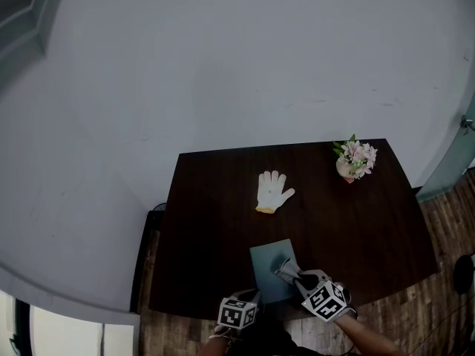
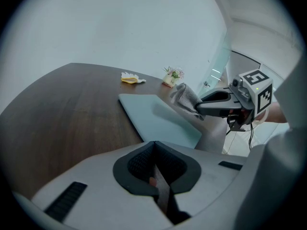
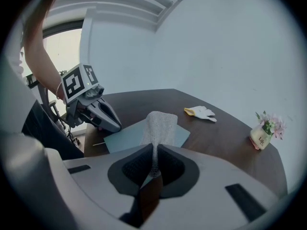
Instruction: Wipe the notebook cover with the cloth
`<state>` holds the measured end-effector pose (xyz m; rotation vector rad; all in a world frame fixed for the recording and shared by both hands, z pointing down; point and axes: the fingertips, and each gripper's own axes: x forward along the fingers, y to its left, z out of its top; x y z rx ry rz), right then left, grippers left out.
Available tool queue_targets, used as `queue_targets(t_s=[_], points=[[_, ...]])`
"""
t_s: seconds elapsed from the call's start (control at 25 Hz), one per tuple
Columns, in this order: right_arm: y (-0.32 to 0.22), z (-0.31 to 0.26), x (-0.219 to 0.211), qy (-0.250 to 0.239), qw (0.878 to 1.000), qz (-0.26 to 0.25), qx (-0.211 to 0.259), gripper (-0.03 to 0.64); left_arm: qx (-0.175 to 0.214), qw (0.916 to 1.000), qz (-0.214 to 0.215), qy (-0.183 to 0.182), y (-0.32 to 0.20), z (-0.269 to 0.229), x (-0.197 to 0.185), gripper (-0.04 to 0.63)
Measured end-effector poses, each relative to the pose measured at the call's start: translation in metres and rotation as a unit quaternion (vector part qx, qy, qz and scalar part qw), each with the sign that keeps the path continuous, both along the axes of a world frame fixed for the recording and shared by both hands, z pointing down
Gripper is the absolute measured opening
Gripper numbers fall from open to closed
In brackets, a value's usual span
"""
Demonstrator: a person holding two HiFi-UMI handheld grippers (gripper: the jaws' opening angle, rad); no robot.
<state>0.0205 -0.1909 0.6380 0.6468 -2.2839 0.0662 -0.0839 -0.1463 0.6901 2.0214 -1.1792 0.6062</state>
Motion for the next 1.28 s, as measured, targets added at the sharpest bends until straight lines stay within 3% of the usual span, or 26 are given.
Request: queue_targets(t_s=[0.64,1.28], points=[[0.053,0.02,-0.09,0.004,0.991,-0.13,-0.038,0.034,-0.007,0.9995,-0.024,0.017,-0.007,0.001,-0.007,0.014],[0.07,0.052,-0.104,0.046,0.985,-0.144,-0.078,0.034,-0.012,0.9982,-0.044,0.038,-0.011,0.003,-0.013,0.014]])
